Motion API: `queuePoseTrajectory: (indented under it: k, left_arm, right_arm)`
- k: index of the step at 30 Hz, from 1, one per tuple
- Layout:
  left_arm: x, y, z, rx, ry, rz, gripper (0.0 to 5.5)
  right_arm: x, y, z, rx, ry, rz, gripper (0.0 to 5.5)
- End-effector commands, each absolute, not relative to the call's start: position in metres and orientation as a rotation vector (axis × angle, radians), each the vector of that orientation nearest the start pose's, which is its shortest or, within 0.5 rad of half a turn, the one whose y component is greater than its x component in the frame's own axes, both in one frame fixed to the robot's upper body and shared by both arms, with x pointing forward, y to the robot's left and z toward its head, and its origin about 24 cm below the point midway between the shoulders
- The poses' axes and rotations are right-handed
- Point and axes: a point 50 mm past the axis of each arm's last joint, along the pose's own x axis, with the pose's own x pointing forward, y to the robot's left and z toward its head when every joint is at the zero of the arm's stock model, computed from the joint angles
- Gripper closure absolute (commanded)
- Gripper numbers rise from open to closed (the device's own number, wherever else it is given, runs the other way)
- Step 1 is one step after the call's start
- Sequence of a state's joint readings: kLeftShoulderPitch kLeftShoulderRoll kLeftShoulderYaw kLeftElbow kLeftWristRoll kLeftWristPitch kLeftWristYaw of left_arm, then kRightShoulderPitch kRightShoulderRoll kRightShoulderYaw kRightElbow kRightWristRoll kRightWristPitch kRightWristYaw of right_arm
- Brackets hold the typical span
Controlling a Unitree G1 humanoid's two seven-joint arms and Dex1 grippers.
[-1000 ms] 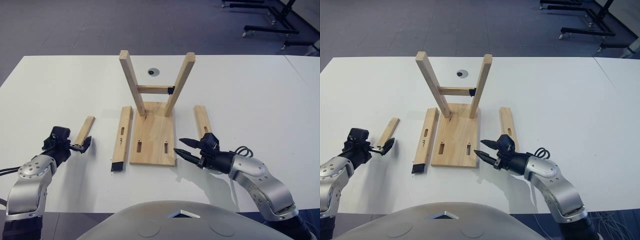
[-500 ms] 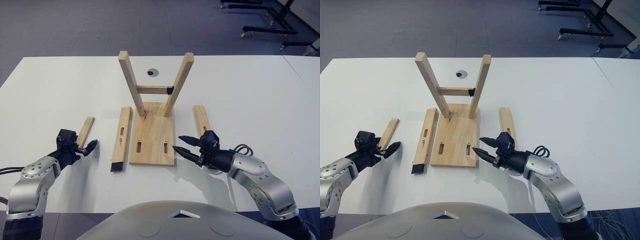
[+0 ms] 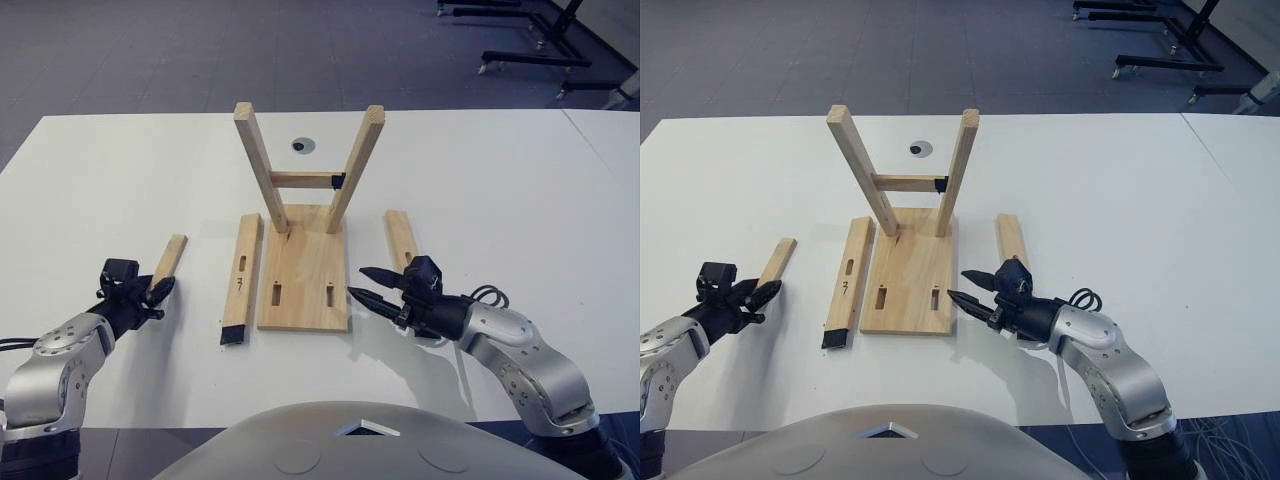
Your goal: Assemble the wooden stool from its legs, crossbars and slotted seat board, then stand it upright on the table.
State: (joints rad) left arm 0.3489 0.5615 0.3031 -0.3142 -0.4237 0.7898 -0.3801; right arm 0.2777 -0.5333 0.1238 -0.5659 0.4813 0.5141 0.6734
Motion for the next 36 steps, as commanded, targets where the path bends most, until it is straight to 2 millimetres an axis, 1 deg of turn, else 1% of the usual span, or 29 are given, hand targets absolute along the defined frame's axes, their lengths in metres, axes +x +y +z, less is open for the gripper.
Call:
queuePoseTrajectory:
  k: [1, 2, 5, 8, 10, 11, 12, 13, 15, 16, 18, 19, 22, 25, 28, 30, 33, 36]
  left_arm:
    - [0.120, 0.270, -0.010, -0.166, 1.027, -0.137, 4.10]
    - [0.123, 0.267, -0.007, -0.169, 0.997, -0.157, 4.19]
    - [0.134, 0.252, 0.001, -0.169, 0.933, -0.207, 4.22]
    - [0.138, 0.248, 0.005, -0.162, 0.916, -0.234, 4.22]
    - [0.146, 0.243, 0.014, -0.145, 0.857, -0.268, 4.22]
    - [0.152, 0.240, 0.019, -0.132, 0.811, -0.287, 4.22]
    - [0.161, 0.236, 0.027, -0.107, 0.728, -0.309, 4.22]
    - [0.171, 0.232, 0.038, -0.071, 0.615, -0.330, 4.22]
    - [0.186, 0.227, 0.055, -0.022, 0.442, -0.339, 4.22]
    - [0.189, 0.227, 0.061, 0.018, 0.387, -0.334, 4.22]
    - [0.193, 0.225, 0.069, 0.137, 0.271, -0.356, 4.22]
    - [0.195, 0.224, 0.073, 0.212, 0.206, -0.371, 4.22]
    - [0.198, 0.218, 0.088, 0.402, -0.008, -0.405, 4.22]
    - [0.199, 0.207, 0.096, 0.479, -0.157, -0.419, 4.22]
    - [0.206, 0.196, 0.103, 0.484, -0.245, -0.426, 4.22]
    - [0.208, 0.188, 0.106, 0.464, -0.275, -0.444, 4.22]
    - [0.211, 0.178, 0.114, 0.414, -0.324, -0.458, 4.22]
    - [0.215, 0.169, 0.125, 0.360, -0.377, -0.479, 4.22]
  right_arm:
    - [0.176, -0.152, 0.074, 0.088, 0.311, 0.915, 3.28]
    - [0.179, -0.152, 0.075, 0.097, 0.301, 0.905, 3.28]
    - [0.186, -0.156, 0.079, 0.114, 0.275, 0.873, 3.28]
    - [0.191, -0.158, 0.081, 0.110, 0.263, 0.864, 3.28]
    - [0.195, -0.160, 0.083, 0.111, 0.243, 0.853, 3.28]
    - [0.197, -0.160, 0.086, 0.120, 0.229, 0.848, 3.28]
    - [0.200, -0.161, 0.091, 0.148, 0.204, 0.838, 3.28]
    - [0.204, -0.161, 0.098, 0.193, 0.171, 0.829, 3.28]
    - [0.212, -0.163, 0.113, 0.272, 0.097, 0.817, 3.28]
    - [0.216, -0.164, 0.119, 0.298, 0.070, 0.812, 3.28]
    - [0.222, -0.163, 0.123, 0.319, 0.054, 0.805, 3.28]
    - [0.223, -0.160, 0.125, 0.340, 0.054, 0.812, 3.28]
    - [0.221, -0.142, 0.137, 0.397, 0.045, 0.844, 3.28]
    - [0.221, -0.121, 0.157, 0.444, 0.012, 0.892, 3.28]
    - [0.223, -0.102, 0.178, 0.469, -0.035, 0.976, 3.28]
    - [0.227, -0.089, 0.187, 0.470, -0.052, 1.035, 3.28]
    - [0.236, -0.072, 0.187, 0.471, -0.044, 1.079, 3.28]
    - [0.243, -0.062, 0.181, 0.514, -0.038, 1.093, 3.28]
